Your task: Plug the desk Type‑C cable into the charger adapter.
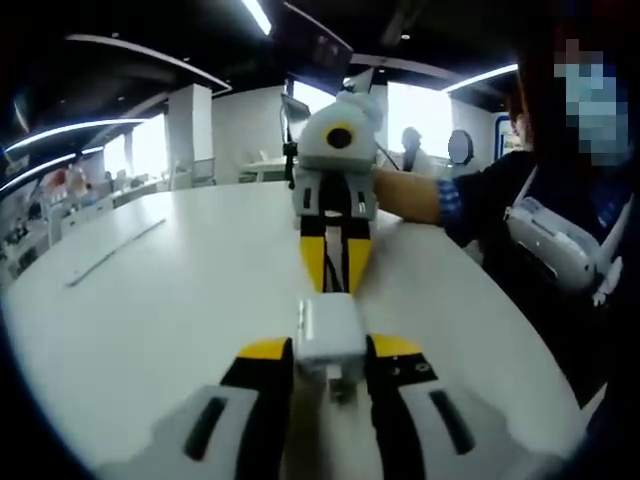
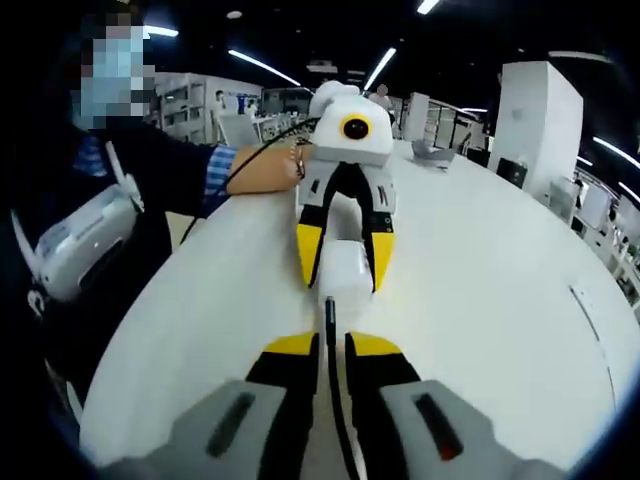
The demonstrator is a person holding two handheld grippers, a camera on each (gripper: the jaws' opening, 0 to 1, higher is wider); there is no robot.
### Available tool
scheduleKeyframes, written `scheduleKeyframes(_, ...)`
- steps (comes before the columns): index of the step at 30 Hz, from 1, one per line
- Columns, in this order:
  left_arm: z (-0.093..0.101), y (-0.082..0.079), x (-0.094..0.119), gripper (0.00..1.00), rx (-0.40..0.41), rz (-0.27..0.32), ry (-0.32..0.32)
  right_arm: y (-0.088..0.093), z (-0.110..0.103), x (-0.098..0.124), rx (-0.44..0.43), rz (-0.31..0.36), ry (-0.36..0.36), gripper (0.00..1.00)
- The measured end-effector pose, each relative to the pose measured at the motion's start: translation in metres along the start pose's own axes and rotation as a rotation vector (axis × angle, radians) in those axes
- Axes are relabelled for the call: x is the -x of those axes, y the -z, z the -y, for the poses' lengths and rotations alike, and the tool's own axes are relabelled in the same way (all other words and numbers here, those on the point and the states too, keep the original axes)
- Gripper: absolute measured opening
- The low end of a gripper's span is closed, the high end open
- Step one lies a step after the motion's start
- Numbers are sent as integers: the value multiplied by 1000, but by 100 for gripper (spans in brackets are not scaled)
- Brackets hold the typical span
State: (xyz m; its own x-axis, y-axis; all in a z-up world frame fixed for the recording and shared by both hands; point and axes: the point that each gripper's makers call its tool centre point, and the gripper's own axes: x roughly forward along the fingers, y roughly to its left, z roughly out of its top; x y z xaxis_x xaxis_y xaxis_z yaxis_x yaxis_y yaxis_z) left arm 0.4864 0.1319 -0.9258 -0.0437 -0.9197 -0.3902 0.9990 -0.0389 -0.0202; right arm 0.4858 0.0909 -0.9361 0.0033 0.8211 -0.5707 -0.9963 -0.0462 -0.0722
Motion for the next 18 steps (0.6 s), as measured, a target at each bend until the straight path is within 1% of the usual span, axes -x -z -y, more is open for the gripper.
scheduleKeyframes(3,-1,1,-1,28,6,-3,5,3,2,-1,-6,-12,3,10)
scheduleKeyframes(4,-1,2,-1,27,8,-3,7,4,2,-1,-7,-16,4,9)
scheduleKeyframes(5,1,2,0,27,5,-5,11,6,2,-1,-4,-23,5,4)
scheduleKeyframes(6,0,2,-2,27,1,-8,11,6,1,-2,2,-28,-1,4)
scheduleKeyframes(8,0,3,-3,27,0,-14,10,5,0,-2,5,-36,1,3)
scheduleKeyframes(12,1,4,-6,26,-1,-25,7,5,-2,-1,-26,-57,10,2)
scheduleKeyframes(18,-3,5,-8,26,9,-42,-14,4,-1,-1,-52,-85,42,2)
